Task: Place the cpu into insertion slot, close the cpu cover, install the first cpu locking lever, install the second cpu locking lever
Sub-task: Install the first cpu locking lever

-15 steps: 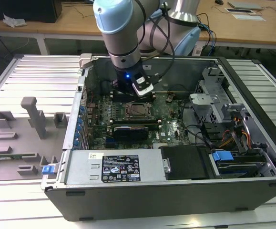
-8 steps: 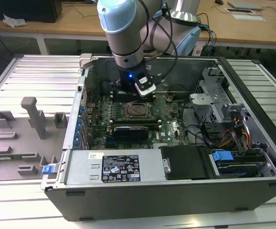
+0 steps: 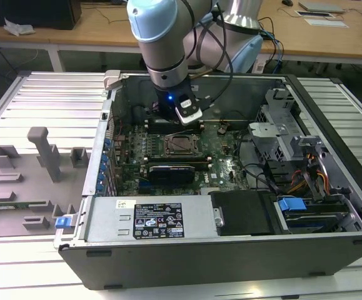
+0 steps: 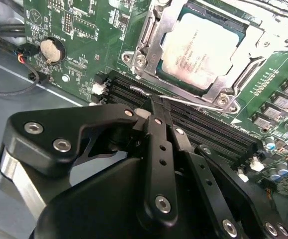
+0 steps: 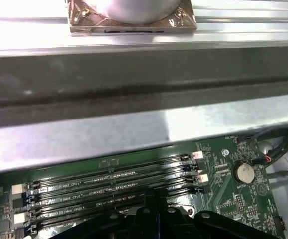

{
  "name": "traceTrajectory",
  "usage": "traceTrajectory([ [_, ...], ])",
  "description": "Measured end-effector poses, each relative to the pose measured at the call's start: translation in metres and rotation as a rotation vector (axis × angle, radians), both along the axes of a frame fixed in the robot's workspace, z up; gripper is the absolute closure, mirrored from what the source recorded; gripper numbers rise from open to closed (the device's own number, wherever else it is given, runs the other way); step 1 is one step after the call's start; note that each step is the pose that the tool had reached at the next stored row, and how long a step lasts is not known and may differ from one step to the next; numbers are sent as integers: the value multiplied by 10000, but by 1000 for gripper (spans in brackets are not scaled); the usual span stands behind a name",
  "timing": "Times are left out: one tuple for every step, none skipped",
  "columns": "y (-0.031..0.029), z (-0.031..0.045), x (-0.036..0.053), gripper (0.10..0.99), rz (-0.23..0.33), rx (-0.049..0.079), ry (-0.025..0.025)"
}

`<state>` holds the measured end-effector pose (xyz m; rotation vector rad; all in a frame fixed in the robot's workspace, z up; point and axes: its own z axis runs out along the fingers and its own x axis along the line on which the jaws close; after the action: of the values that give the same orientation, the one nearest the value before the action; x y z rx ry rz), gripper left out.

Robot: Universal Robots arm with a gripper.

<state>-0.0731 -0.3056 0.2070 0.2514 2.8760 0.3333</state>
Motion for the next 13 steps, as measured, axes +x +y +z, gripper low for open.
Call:
traceTrajectory([
  [2,-3,0,980,-86,1,-1],
  [3,-5,0,980,-160,1,0],
  [15,-26,0,980,-487,-3,0],
  [21,-53,0,980,-725,-23,-1],
  [27,-91,0,980,-915,-67,-1],
  [27,-100,0,980,-952,-79,-1],
  [27,-105,0,980,-978,-89,0],
  [27,-112,0,980,-1012,-103,0],
  [28,-117,0,980,-1035,-107,-1],
  [30,-124,0,980,-1053,-100,-3],
  [30,-127,0,980,-1068,-105,-3],
  [31,-128,0,980,-1076,-110,-1],
  [32,-128,0,980,-1078,-112,0],
])
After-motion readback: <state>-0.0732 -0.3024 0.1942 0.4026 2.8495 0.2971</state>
